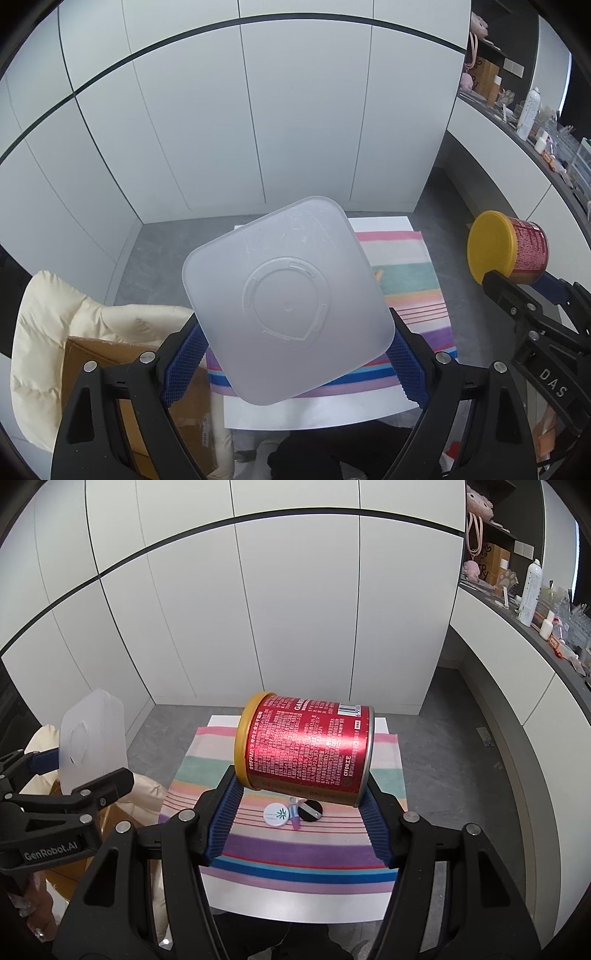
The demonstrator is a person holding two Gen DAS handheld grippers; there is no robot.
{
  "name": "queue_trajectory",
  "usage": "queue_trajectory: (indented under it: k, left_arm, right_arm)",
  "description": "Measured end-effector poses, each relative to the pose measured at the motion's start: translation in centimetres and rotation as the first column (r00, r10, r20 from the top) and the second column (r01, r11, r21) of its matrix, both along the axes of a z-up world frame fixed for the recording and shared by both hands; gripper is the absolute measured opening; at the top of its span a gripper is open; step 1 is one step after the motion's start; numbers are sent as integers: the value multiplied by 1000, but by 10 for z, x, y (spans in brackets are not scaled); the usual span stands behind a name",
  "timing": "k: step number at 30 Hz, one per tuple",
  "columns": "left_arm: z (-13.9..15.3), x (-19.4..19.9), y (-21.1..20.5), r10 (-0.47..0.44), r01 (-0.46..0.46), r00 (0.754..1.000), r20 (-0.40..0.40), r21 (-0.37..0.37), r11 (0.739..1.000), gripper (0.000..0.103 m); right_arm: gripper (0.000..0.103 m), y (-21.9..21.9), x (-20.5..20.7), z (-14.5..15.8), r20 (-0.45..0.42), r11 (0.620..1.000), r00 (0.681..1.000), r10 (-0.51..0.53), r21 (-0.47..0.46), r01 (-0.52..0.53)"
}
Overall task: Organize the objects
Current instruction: 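Lift the clear lid with the left gripper while the right gripper lifts the red can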
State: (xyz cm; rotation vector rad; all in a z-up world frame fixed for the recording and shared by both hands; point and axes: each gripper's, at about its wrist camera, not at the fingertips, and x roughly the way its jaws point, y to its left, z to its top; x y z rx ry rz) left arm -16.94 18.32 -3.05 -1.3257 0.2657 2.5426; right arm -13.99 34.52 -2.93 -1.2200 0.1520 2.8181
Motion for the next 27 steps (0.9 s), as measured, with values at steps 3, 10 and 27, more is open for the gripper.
queue_trajectory:
  k: [3, 10, 27]
  left_arm:
    - [1, 12, -5, 23, -24, 999, -28, -19, 1000, 90]
    - [8, 55, -25, 19, -19, 999, -51, -6, 1000, 90]
    - [10, 154, -82, 9, -6, 995, -96, 29, 1000, 90]
  right_arm:
    - [64, 5, 11, -1, -5, 1000, 1000, -1, -25, 1]
    - [64, 16, 52, -1, -16, 999, 999, -32, -30, 32]
    - [64, 8, 166, -10, -13, 997, 1000, 1, -75, -2]
